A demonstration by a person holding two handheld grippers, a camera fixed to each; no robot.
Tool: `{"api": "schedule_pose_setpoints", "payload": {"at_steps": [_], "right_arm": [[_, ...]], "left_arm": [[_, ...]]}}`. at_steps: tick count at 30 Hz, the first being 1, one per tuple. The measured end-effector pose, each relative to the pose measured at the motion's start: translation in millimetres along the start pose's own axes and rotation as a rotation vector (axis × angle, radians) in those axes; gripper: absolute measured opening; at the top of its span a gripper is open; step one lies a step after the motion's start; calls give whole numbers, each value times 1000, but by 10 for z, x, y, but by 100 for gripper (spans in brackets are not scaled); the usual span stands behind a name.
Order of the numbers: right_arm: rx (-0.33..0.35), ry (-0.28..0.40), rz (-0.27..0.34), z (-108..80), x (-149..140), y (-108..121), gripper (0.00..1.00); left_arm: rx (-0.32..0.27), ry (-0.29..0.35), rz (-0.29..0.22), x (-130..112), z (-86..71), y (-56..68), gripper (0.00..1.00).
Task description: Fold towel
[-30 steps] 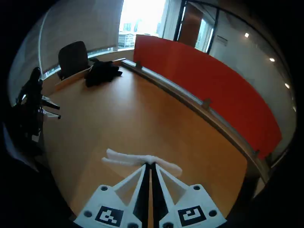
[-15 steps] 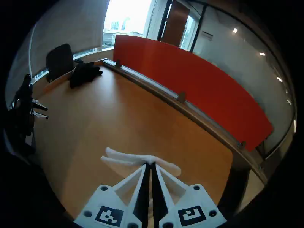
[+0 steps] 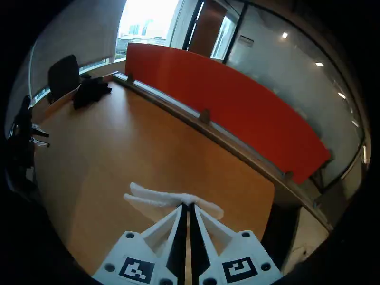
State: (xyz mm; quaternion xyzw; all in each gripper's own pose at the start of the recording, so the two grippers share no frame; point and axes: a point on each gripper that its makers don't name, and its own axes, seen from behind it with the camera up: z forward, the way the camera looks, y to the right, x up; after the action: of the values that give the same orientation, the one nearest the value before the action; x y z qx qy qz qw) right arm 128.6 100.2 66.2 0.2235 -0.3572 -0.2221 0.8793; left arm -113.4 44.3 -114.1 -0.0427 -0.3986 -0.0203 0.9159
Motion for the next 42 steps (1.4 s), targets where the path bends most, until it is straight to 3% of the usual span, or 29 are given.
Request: {"api": "schedule_pose_setpoints", "payload": {"at_steps": [11,24,42], "right_arm": [[-28,-25,31,-60,-226,268,3],[-38,-36,53,-205,-428,309,3],[-74,-141,161,-595,-1513,203,3]], "left_arm": [[4,-1,9,40,5,53,98],[-7,1,26,96,6,141,98],[-16,-11,48,10,-40,183,98]]}}
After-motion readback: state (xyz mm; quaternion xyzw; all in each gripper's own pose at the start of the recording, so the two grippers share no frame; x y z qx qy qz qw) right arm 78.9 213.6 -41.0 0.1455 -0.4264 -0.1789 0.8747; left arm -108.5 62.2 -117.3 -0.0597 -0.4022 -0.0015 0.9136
